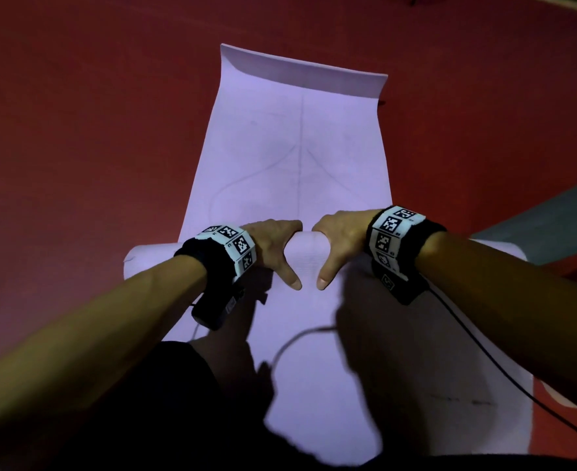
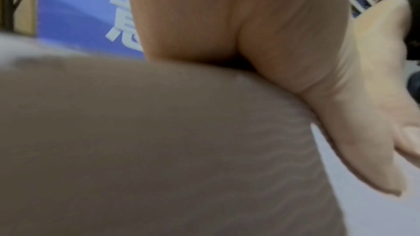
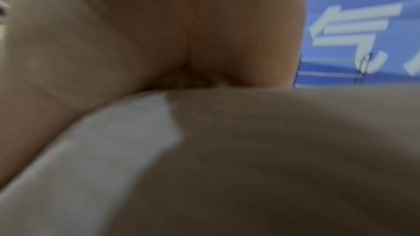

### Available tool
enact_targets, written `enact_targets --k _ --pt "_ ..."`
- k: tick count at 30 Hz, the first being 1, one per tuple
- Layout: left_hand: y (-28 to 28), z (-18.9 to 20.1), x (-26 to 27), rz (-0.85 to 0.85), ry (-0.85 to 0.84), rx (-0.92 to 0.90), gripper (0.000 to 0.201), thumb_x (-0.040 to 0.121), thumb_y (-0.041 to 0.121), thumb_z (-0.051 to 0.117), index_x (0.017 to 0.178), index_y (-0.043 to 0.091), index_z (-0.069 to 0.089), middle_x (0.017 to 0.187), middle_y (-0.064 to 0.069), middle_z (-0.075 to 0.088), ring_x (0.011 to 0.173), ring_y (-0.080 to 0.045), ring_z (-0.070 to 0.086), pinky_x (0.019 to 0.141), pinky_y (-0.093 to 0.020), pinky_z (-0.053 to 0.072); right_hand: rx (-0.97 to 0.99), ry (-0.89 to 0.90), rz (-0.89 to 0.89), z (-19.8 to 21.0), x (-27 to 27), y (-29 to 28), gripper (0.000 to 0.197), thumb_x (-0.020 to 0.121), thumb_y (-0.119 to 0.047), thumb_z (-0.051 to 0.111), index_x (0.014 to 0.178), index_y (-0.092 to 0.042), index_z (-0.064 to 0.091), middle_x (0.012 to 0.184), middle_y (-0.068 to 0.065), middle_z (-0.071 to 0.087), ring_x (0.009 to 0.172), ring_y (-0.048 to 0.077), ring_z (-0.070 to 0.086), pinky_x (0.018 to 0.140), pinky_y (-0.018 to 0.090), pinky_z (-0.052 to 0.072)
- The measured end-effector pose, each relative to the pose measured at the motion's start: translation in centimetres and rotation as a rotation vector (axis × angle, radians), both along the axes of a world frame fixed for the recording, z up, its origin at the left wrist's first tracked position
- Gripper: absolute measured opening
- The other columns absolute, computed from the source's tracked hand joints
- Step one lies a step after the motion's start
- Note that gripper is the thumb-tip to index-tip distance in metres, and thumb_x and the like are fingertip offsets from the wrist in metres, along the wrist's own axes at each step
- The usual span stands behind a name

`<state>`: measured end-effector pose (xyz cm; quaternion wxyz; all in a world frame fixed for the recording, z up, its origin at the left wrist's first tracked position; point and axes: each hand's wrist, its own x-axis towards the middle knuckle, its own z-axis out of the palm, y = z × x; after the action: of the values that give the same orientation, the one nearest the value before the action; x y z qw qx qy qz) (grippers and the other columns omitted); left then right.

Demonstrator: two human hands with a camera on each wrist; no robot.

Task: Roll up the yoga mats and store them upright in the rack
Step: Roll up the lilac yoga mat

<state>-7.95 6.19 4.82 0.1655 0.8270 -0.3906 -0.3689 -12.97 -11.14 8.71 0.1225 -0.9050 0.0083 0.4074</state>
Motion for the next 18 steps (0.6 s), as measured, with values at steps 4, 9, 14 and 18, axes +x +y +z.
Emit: enact_targets --k 4,9,14,18 --pt "-0.2 -0.5 -1.0 -0.035 -0.014 0.020 0.064 0.058 0.046 0.092 0.106 0.025 0.054 0.097 0.007 0.064 0.092 -0.018 0.063 0.084 -0.039 0.056 0.122 0.117 -0.076 -1.6 -0.7 -0.4 0.050 0.056 -0.043 0.095 0.097 -0.024 0.074 0.092 -0.008 0.075 0.093 0.014 0.070 0.086 0.031 0.058" --pt "-0.5 -0.7 -1.6 -0.137 0.003 0.058 0.070 0.060 0.044 0.091 0.110 0.022 0.048 0.086 0.007 0.064 0.070 -0.007 0.060 0.072 -0.031 0.054 0.217 0.219 -0.190 -2.8 -2.1 -0.4 0.036 0.062 -0.028 0.092 0.092 -0.019 0.074 0.085 -0.003 0.071 0.083 0.014 0.066 0.080 0.030 0.054" --pt "-0.3 -0.9 -1.3 -0.082 0.170 -0.003 0.053 0.058 0.031 0.094 0.101 0.017 0.065 0.090 -0.002 0.073 0.082 -0.017 0.070 0.078 -0.036 0.059 0.286 0.299 -0.279 -2.3 -2.7 -0.6 0.032 0.065 -0.021 0.090 0.092 -0.013 0.076 0.086 0.008 0.072 0.085 0.025 0.068 0.080 0.036 0.054" --pt "0.6 -0.2 -0.4 -0.013 0.428 -0.048 0.042 0.060 0.013 0.091 0.098 0.010 0.073 0.097 -0.018 0.073 0.093 -0.032 0.072 0.081 -0.061 0.057 0.190 0.045 -0.106 -1.4 -2.6 0.7 0.054 0.062 -0.038 0.093 0.105 -0.026 0.063 0.099 -0.011 0.067 0.094 0.007 0.062 0.082 0.026 0.053"
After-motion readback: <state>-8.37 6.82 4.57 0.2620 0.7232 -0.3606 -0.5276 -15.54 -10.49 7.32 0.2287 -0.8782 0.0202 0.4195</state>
